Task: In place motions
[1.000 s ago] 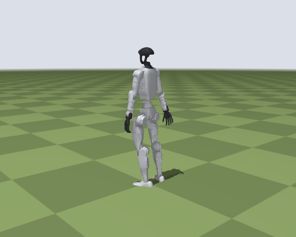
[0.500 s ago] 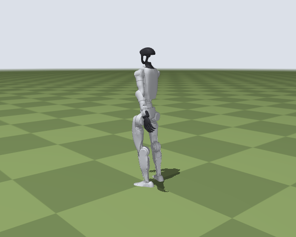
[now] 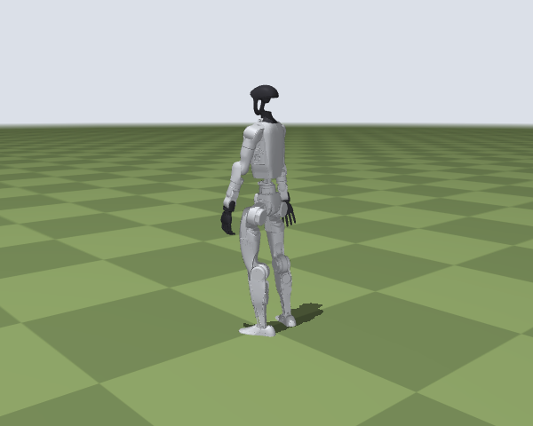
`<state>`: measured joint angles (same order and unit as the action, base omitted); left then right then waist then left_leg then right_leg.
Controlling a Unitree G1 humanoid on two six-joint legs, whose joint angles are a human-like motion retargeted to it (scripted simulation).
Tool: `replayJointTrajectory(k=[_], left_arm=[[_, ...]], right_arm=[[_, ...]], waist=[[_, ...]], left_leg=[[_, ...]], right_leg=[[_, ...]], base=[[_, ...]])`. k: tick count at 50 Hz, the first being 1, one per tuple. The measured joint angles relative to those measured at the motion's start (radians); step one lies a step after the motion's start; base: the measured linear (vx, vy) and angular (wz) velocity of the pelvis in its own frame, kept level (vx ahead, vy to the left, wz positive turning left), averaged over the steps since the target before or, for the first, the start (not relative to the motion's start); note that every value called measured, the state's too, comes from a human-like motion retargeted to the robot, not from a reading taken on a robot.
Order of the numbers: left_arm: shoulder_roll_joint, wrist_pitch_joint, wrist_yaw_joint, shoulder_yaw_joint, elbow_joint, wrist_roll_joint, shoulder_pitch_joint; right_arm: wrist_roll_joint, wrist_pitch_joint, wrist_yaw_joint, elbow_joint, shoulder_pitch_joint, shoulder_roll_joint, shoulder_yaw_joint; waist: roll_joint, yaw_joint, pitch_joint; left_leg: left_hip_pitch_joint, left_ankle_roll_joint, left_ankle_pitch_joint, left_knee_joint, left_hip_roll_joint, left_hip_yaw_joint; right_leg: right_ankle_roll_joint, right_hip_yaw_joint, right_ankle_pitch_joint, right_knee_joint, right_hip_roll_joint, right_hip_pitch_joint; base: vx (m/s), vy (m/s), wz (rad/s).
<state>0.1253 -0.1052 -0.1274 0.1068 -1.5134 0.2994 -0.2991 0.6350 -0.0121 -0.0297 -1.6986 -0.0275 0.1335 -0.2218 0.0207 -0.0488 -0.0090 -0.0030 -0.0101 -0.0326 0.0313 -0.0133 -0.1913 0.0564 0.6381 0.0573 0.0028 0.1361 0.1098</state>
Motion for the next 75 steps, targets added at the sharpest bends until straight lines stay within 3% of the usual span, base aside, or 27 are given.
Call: replayJointTrajectory(k=[3,5,10,14,18,22,27,30,35,40,46,52,56,58,60,67,75], left_arm=[[-0.055,0.057,0.002,-0.029,0.120,-0.019,-0.110],[-0.068,0.095,0.003,-0.015,0.210,-0.033,-0.167],[-0.015,0.201,0.057,0.052,0.440,-0.020,-0.208],[0.014,0.251,0.112,0.087,0.497,-0.003,-0.169],[-0.009,0.246,0.121,0.099,0.418,0.000,-0.070],[-0.049,0.218,0.146,0.048,0.186,0.015,0.061],[-0.033,0.091,0.336,-0.126,-0.164,-0.049,0.240],[-0.021,0.004,0.408,-0.290,-0.187,-0.169,0.441],[-0.004,0.032,0.191,-0.477,-0.187,-0.301,0.723],[0.022,-0.063,0.163,-0.502,-0.187,-0.323,0.849],[0.027,-0.041,0.166,-0.442,-0.187,-0.251,0.754],[0.026,-0.015,0.178,-0.244,-0.187,-0.262,0.442],[-0.016,0.039,0.130,-0.144,-0.092,-0.203,0.216],[-0.050,0.073,0.080,-0.111,0.002,-0.179,0.129],[-0.083,0.110,0.032,-0.083,0.098,-0.179,0.054],[-0.109,0.207,-0.025,0.007,0.403,-0.222,-0.085],[-0.130,0.213,-0.065,0.005,0.430,-0.295,-0.004]], right_arm=[[-0.082,-0.159,0.031,-0.001,0.160,0.020,-0.084],[-0.163,-0.219,0.060,-0.001,0.248,0.037,-0.124],[-0.327,-0.196,0.011,-0.001,0.377,0.053,-0.215],[-0.354,-0.190,-0.063,-0.001,0.408,0.046,-0.257],[-0.392,-0.231,-0.124,-0.001,0.363,0.030,-0.259],[-0.488,-0.229,-0.095,-0.001,0.227,0.023,-0.186],[-0.424,-0.145,0.001,0.000,-0.064,-0.005,-0.061],[-0.317,-0.073,0.109,0.090,-0.227,-0.052,0.017],[-0.203,0.052,0.218,0.381,-0.366,-0.121,0.175],[-0.150,0.151,0.165,0.594,-0.414,-0.135,0.256],[-0.055,0.228,0.106,0.634,-0.327,-0.108,0.284],[0.054,0.107,-0.023,0.348,-0.160,-0.066,0.200],[0.072,-0.099,-0.049,0.031,-0.057,-0.016,0.049],[0.016,-0.233,0.010,-0.001,0.050,0.011,-0.013],[-0.072,-0.296,0.059,-0.001,0.166,0.035,-0.072],[-0.287,-0.213,0.018,-0.001,0.423,0.064,-0.285],[-0.370,-0.263,-0.171,-0.001,0.401,0.067,-0.253]], waist=[[-0.001,0.001,-0.001],[-0.007,0.003,-0.001],[-0.018,0.017,0.010],[-0.021,0.017,0.010],[-0.028,-0.001,0.002],[-0.037,-0.030,0.002],[-0.042,-0.042,0.005],[-0.046,-0.030,0.005],[-0.059,-0.007,-0.005],[-0.056,0.014,-0.012],[-0.045,0.021,-0.031],[-0.032,0.013,-0.029],[-0.027,0.015,-0.041],[-0.031,0.015,-0.050],[-0.036,0.019,-0.064],[-0.046,0.024,-0.075],[-0.056,-0.029,-0.036]], left_leg=[[-0.016,0.000,0.006,-0.003,0.002,-0.003],[-0.024,0.000,0.006,-0.003,0.006,-0.009],[-0.038,0.000,0.002,0.006,0.013,-0.010],[-0.038,0.000,0.000,0.005,0.013,-0.015],[-0.035,-0.001,-0.001,0.001,0.012,-0.020],[-0.012,-0.004,-0.005,-0.012,0.015,-0.041],[0.027,-0.001,-0.018,-0.025,0.025,-0.075],[0.043,0.005,-0.027,-0.031,0.034,-0.095],[0.052,0.012,-0.040,-0.037,0.049,-0.122],[0.045,0.016,-0.041,-0.034,0.050,-0.108],[0.034,0.015,-0.034,-0.031,0.036,-0.089],[0.028,0.007,-0.024,-0.023,0.017,-0.058],[0.007,0.002,-0.014,-0.017,0.009,-0.030],[-0.011,0.001,-0.010,-0.014,0.008,-0.021],[-0.033,0.000,-0.006,-0.011,0.006,-0.010],[-0.068,0.003,-0.005,0.001,0.004,-0.002],[-0.038,0.002,-0.013,0.001,0.007,-0.040]], right_leg=[[0.001,0.005,0.004,-0.003,0.002,-0.011],[0.002,0.004,0.007,-0.002,0.003,-0.022],[0.001,-0.006,0.013,0.001,0.007,-0.041],[0.000,-0.007,0.014,0.001,0.008,-0.044],[0.000,-0.015,0.012,0.003,0.006,-0.050],[-0.005,-0.036,0.009,0.007,-0.003,-0.051],[-0.012,-0.076,0.003,0.018,-0.015,-0.054],[-0.016,-0.107,-0.002,0.023,-0.024,-0.064],[-0.016,-0.150,-0.008,0.031,-0.039,-0.085],[-0.009,-0.144,-0.014,0.033,-0.038,-0.084],[-0.008,-0.121,-0.015,0.027,-0.029,-0.074],[-0.007,-0.069,-0.011,0.014,-0.018,-0.040],[-0.002,-0.032,-0.007,0.005,-0.014,-0.028],[0.001,-0.018,-0.005,0.000,-0.013,-0.032],[0.003,-0.004,-0.003,-0.005,-0.011,-0.042],[0.005,0.004,0.006,-0.004,0.006,-0.069],[-0.005,-0.049,0.010,0.007,0.010,-0.077]], base=[[0.00,0.00,0.00],[-0.02,0.01,-0.29],[-0.04,-0.01,-0.25],[0.00,0.00,0.00],[0.03,0.04,-0.06],[0.02,0.00,-0.10],[0.05,-0.04,-0.28],[0.06,-0.03,-0.32],[0.04,0.00,-0.25],[0.01,-0.01,0.17],[0.02,0.00,0.16],[-0.03,0.01,0.30],[-0.03,0.00,0.34],[-0.03,0.01,0.21],[-0.02,0.01,0.09],[0.00,0.01,-0.10],[-0.02,0.03,-0.36]])
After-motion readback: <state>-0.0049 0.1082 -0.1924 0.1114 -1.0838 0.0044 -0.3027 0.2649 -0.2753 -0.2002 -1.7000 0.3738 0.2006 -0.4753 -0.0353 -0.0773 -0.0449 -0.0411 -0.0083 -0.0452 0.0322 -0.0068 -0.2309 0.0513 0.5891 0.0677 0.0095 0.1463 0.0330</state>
